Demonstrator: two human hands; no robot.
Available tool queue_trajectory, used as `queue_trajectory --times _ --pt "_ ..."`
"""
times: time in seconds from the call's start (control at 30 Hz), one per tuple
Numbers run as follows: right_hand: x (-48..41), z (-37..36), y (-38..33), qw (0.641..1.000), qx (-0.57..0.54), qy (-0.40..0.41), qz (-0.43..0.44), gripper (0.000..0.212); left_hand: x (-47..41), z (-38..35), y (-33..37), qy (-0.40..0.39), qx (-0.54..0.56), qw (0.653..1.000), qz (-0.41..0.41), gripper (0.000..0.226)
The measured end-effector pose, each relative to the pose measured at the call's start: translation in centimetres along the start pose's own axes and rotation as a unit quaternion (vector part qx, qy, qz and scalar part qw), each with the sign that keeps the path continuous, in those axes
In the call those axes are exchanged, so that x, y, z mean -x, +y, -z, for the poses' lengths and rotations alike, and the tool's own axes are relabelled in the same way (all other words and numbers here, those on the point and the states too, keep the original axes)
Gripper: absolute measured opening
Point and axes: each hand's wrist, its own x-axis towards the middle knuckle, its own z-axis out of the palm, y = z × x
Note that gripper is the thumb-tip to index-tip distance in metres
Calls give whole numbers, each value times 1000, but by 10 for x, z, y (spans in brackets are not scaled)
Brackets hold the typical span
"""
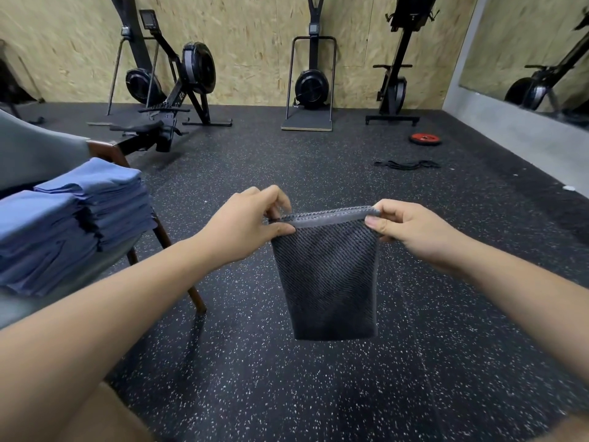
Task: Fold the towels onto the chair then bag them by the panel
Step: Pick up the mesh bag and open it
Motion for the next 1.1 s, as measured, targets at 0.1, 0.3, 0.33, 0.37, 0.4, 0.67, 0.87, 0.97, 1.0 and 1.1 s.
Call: queue_trajectory --times 0.1,0.3,0.33,0.37,0.4,0.67,0.87,0.97,1.0,1.1 --pt "0 -2 0 1000 11 0 4 17 -4 -6 -5 11 -21 999 23 24" --pt "-3 -7 2 995 93 1 26 21 -10 -9 -6 -48 -47 994 84 32" --pt "-3 -6 3 996 89 4 26 20 -11 -9 -6 -48 -48 994 89 24" --pt "-3 -5 3 996 81 6 27 20 -11 -8 -5 -45 -39 994 94 19" --pt "-2 -4 4 997 76 7 26 19 -11 -8 -4 -37 -32 994 93 18" --pt "2 2 9 998 55 -14 9 17 -7 -5 -3 -19 15 998 60 13" --pt "2 1 7 994 36 -90 -44 18 -3 -9 11 -45 32 998 41 12" --pt "4 -15 0 991 60 -114 -49 35 0 -15 24 -52 33 998 6 17" --pt "4 -23 -3 989 78 -114 -48 42 0 -17 28 -56 34 998 -8 18" --pt "3 -48 -11 986 134 -96 -2 57 3 -22 37 -59 66 995 -36 20"
